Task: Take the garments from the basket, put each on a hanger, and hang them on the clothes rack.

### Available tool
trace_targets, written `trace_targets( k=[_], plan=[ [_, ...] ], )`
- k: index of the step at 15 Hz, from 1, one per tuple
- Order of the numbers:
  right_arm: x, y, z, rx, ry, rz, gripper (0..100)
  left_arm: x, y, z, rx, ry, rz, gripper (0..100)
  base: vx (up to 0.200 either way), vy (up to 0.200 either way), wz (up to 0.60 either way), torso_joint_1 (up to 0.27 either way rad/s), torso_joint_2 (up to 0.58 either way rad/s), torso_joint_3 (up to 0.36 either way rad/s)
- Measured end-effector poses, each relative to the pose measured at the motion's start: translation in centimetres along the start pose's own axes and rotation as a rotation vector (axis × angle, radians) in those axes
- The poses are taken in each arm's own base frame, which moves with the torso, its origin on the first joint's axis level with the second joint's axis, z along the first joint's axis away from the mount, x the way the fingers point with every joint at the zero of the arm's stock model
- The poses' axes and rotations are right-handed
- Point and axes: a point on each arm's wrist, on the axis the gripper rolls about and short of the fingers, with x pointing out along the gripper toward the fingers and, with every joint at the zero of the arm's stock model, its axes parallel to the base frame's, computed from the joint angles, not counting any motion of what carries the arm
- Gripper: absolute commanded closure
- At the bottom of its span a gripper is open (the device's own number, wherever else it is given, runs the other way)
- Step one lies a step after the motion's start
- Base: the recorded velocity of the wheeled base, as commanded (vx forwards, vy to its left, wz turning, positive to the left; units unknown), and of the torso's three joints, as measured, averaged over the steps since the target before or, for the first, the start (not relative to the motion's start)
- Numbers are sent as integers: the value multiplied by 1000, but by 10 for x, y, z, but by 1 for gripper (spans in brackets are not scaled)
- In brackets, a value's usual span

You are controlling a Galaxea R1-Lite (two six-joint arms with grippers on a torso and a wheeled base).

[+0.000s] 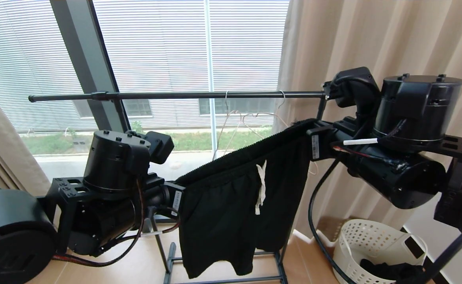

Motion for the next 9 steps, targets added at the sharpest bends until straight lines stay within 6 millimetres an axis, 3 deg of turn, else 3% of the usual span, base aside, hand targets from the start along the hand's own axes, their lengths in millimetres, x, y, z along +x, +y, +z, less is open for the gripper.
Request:
trace_targets(
  k=[5, 9],
  plan=[
    [-18, -14, -10, -105, 142, 44, 100, -11, 14, 26, 7, 56, 36, 100, 0, 0, 0, 0, 0, 0],
    [-12, -29, -10, -101, 156, -9, 100, -16, 25, 29, 11, 50, 60, 100, 0, 0, 0, 0, 0, 0]
  ],
)
